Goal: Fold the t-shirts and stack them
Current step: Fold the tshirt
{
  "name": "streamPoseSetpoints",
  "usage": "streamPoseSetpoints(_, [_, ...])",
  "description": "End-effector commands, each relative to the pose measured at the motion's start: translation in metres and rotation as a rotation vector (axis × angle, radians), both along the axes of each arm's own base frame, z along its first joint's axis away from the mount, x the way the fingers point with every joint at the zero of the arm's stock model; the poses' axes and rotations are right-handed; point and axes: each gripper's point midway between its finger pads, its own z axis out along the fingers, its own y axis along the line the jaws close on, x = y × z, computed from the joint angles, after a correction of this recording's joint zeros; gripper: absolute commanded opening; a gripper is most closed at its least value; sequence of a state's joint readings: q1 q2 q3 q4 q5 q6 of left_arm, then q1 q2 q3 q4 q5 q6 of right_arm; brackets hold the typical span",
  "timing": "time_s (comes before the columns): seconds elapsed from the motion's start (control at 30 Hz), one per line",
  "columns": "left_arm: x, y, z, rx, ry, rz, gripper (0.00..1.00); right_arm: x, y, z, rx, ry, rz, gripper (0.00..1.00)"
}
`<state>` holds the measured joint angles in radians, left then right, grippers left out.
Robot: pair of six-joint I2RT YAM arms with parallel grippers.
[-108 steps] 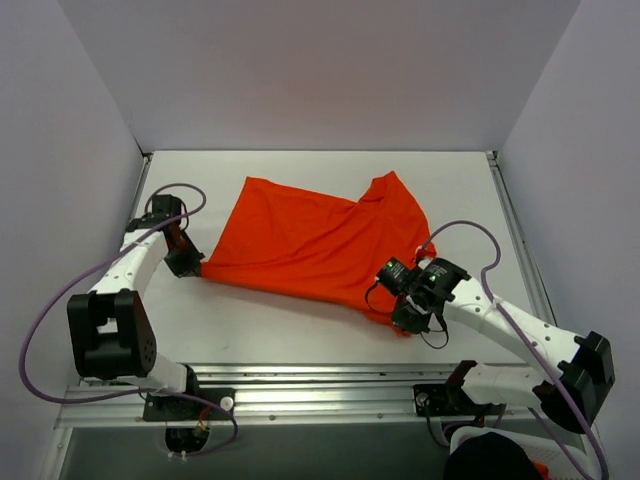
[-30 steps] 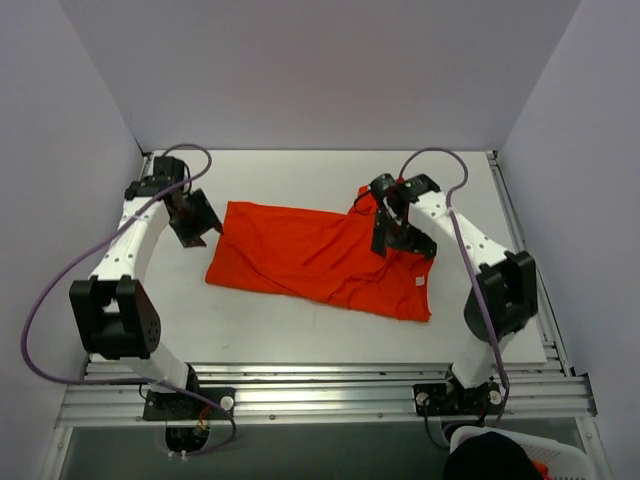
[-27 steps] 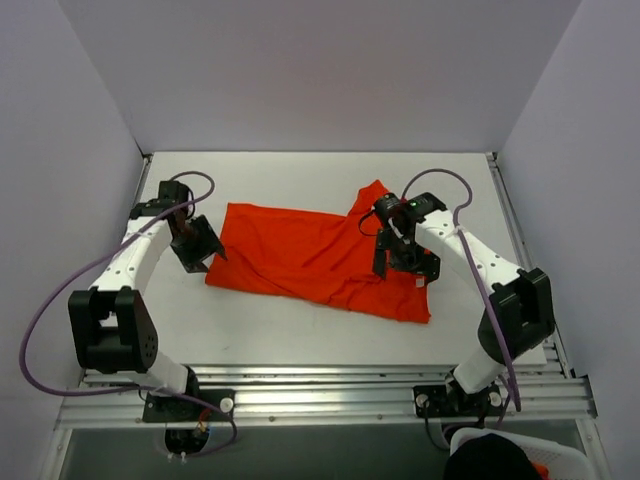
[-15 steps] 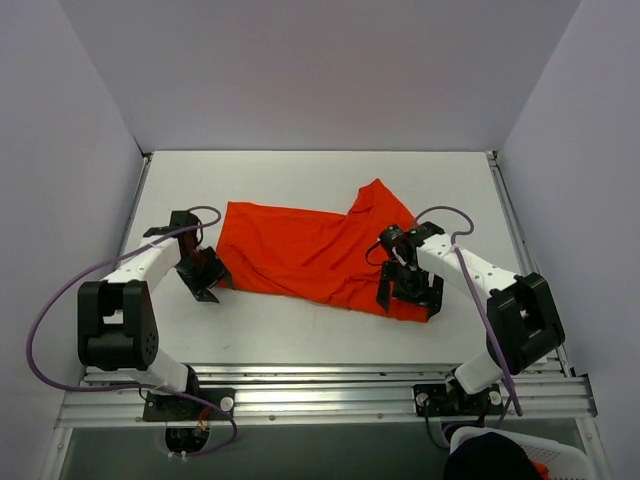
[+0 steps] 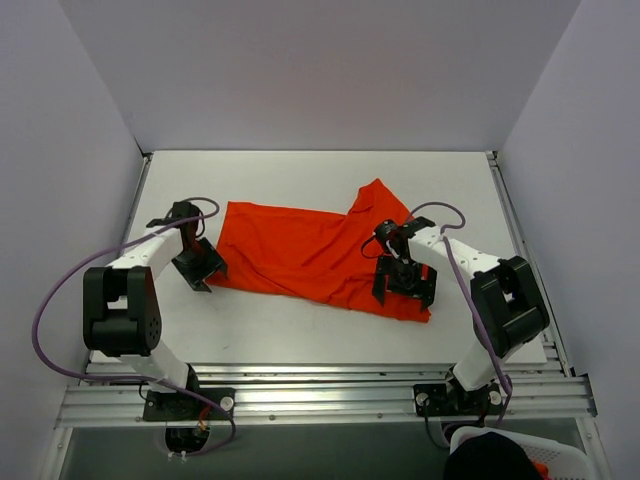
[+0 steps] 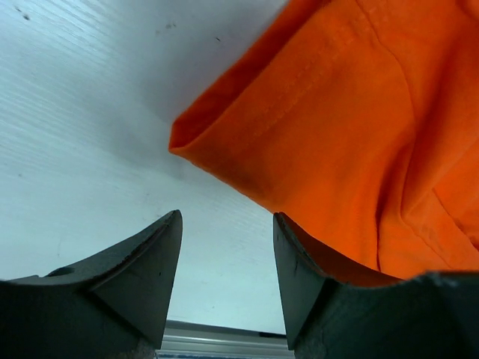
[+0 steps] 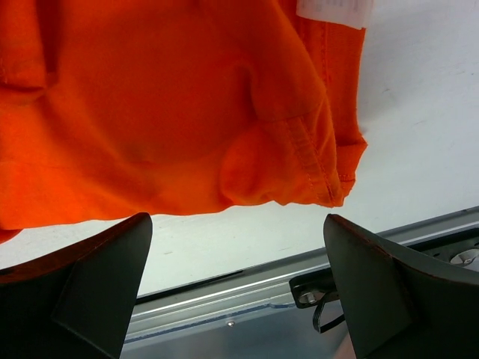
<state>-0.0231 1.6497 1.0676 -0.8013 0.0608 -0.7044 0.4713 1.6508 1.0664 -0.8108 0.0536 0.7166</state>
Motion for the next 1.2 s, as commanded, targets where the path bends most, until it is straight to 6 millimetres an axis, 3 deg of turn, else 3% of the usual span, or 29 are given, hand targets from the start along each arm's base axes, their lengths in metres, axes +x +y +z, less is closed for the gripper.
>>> streamPoseSetpoints(0.0, [0.014,0.018,0.003,0.087,-0.042,0.057,0.61,-0.007,-0.014,0.009,-0.038,0.005,-0.006,0.94])
streamPoseSetpoints(0.23, [0.013,0.025,-0.019,0.122,0.025,0.079,0.58,-0.018,-0.029,0.007,-0.071,0.033,-0.018,0.94])
streamPoseSetpoints(0.37, [0.019,0.026,-0.025,0.132,0.030,0.083,0.37,-0.028,-0.033,0.000,-0.075,0.059,-0.018,0.94])
streamPoseSetpoints(0.53, [0.027,0.029,-0.032,0.147,0.037,0.073,0.30,-0.035,-0.034,-0.013,-0.069,0.082,-0.019,0.91])
streamPoseSetpoints(0.6, [0.031,0.029,-0.032,0.150,0.035,0.072,0.18,-0.038,-0.035,-0.018,-0.070,0.099,-0.019,0.88])
streamPoseSetpoints(0.7, [0.037,0.030,-0.032,0.155,0.032,0.062,0.04,-0.036,-0.035,-0.023,-0.073,0.100,-0.021,0.72])
streamPoseSetpoints(0.73, [0.037,0.030,-0.033,0.154,0.035,0.057,0.02,-0.035,-0.035,-0.025,-0.072,0.096,-0.018,0.60])
streamPoseSetpoints(0.87, [0.042,0.033,-0.028,0.164,0.023,0.049,0.02,-0.032,-0.038,-0.032,-0.080,0.105,-0.023,0.26])
streamPoseSetpoints(0.93, [0.045,0.035,-0.025,0.171,0.018,0.044,0.02,-0.028,-0.037,-0.033,-0.074,0.102,-0.030,0.15])
streamPoseSetpoints(1.03, [0.048,0.037,-0.020,0.179,0.009,0.032,0.02,-0.026,-0.038,-0.035,-0.075,0.104,-0.034,0.00])
streamPoseSetpoints(1.17, [0.049,0.057,-0.015,0.199,0.011,0.054,0.02,-0.021,-0.042,-0.033,-0.092,0.096,-0.046,0.00])
